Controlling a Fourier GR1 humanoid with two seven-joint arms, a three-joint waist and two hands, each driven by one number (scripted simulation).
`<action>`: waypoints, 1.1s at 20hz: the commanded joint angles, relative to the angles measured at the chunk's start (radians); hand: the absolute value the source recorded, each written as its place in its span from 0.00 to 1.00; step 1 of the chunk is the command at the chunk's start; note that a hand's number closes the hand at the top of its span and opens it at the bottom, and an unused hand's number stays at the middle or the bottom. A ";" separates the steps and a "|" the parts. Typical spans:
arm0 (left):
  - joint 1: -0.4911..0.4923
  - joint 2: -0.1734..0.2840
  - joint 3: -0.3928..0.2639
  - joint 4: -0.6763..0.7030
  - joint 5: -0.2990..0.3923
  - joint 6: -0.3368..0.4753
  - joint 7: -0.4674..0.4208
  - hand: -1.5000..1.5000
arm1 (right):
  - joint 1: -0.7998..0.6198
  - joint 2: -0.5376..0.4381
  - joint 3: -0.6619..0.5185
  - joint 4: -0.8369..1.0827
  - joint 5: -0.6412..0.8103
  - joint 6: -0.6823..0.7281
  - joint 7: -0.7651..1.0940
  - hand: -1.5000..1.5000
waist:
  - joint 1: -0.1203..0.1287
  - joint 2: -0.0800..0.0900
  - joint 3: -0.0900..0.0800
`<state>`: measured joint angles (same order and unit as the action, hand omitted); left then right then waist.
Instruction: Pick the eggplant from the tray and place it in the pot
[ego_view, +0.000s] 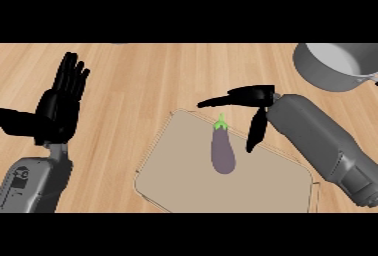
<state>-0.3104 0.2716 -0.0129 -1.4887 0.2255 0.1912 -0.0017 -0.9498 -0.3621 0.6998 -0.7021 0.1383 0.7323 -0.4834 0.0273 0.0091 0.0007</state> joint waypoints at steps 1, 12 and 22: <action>-0.006 -0.024 -0.011 0.022 -0.024 0.013 0.002 0.50 | -0.027 0.021 0.019 0.071 0.056 0.101 -0.132 0.00 | -0.005 -0.001 0.000; 0.023 -0.007 0.031 0.034 -0.015 -0.031 -0.037 0.50 | 0.020 0.141 0.050 0.087 0.080 0.017 -0.114 0.00 | -0.017 -0.004 -0.001; 0.097 -0.005 0.033 -0.062 0.008 -0.051 -0.006 0.50 | 0.108 0.170 0.106 -0.002 0.095 -0.053 -0.226 1.00 | -0.009 -0.006 0.000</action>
<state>-0.2591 0.2681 0.0113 -1.5426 0.2200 0.1629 0.0221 -0.8906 -0.2332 0.7703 -0.6448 0.2309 0.6064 -0.5520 0.0086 -0.0029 -0.0048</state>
